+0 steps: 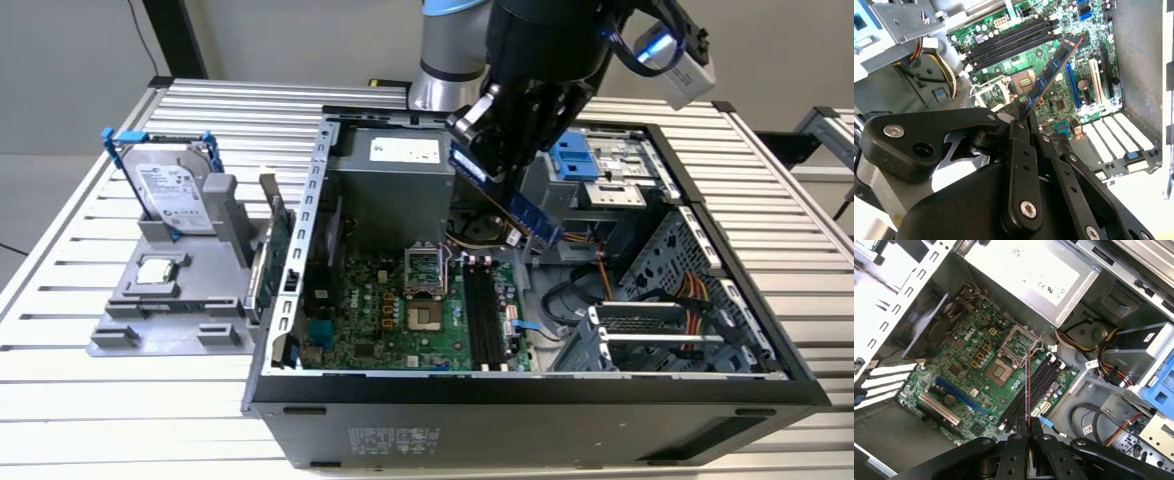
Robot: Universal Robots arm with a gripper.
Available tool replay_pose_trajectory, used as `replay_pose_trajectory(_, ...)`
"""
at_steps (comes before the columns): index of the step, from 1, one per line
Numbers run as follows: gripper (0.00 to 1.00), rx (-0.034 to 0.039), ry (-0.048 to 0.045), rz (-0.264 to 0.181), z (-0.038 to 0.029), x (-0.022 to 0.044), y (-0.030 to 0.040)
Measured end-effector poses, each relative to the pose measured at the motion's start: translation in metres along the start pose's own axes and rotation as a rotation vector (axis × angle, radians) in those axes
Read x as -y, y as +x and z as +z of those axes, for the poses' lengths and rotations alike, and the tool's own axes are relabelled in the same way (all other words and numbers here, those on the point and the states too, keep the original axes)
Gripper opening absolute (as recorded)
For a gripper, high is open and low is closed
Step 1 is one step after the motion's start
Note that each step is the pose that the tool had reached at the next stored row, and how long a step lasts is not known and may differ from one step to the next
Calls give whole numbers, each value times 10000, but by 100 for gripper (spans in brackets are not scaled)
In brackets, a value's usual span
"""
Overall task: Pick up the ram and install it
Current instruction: 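Insert the ram into the slot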
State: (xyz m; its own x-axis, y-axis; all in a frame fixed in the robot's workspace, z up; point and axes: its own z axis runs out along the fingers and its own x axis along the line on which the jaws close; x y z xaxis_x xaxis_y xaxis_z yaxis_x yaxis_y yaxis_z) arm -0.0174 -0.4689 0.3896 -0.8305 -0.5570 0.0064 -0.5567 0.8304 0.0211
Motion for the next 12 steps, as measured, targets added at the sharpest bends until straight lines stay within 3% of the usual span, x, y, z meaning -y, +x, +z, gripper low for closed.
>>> replay_pose_trajectory(12,0,14,11,1405,-1,1,-1)
